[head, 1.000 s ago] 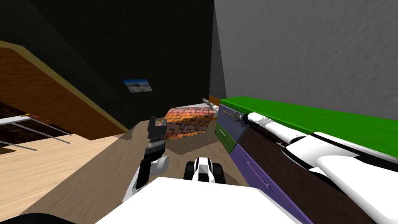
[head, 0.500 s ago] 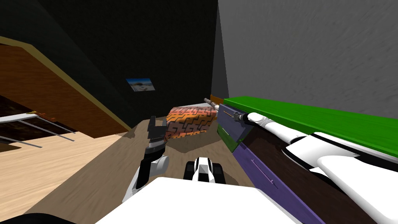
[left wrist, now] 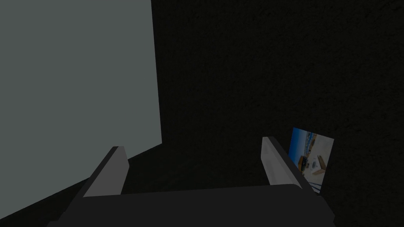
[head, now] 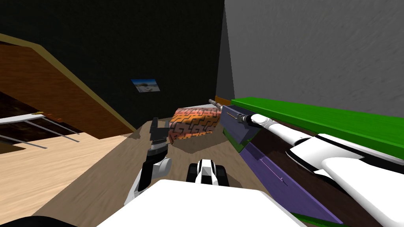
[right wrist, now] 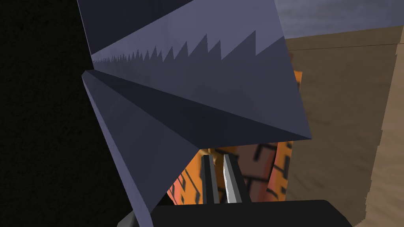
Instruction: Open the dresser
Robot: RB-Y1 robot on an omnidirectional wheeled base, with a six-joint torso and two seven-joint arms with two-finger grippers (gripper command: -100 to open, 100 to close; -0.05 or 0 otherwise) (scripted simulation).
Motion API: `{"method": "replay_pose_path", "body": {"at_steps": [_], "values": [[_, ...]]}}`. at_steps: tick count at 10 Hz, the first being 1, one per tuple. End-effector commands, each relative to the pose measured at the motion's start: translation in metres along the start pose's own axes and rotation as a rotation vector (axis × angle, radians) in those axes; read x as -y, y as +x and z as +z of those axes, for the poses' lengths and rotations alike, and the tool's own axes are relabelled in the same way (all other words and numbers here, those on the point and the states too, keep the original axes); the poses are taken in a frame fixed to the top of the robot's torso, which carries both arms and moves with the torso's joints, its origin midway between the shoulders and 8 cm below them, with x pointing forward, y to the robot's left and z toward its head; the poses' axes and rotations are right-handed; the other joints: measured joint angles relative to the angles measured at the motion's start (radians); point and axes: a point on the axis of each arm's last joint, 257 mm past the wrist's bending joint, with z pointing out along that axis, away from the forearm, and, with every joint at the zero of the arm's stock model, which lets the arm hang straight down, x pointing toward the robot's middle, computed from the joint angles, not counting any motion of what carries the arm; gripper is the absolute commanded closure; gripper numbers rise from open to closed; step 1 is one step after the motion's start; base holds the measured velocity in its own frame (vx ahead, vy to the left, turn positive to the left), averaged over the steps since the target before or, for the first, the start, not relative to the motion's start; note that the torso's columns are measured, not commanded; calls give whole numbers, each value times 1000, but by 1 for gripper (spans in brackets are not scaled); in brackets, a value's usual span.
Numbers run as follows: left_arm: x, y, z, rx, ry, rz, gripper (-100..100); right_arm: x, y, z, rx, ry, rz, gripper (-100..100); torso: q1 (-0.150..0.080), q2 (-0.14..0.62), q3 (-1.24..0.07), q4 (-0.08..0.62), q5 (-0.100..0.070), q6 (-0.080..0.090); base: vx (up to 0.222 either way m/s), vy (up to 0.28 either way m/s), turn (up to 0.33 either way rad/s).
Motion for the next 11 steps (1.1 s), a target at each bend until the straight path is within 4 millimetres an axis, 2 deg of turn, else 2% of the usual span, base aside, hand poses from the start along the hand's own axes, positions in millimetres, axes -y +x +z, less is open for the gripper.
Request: {"method": "replay_pose_path", "body": {"at_steps": [1,2,3,5,6,11], "values": [[0,0,0,0,0,0,0,19,7,-11,2,0,-3,-100,-2,-1,-1,-2,-2,1,1,38,-17],[0,0,0,0,0,0,0,24,9,-14,3,0,-3,-100,0,-1,-1,-3,-2,1,-1,27,-5],[0,0,0,0,0,0,0,38,14,-23,4,0,-4,-100,1,-1,-1,-3,-2,1,5,37,-16],[0,0,0,0,0,0,0,41,14,-24,2,2,-3,-100,4,-1,-1,-4,-1,1,4,24,-11],[0,0,0,0,0,0,0,41,14,-25,4,0,-2,0,3,-1,-1,-4,-2,1,0,0,0],[0,0,0,0,0,0,0,41,13,-24,4,0,-3,0,3,-1,-1,-4,-2,1,0,0,0]]}}
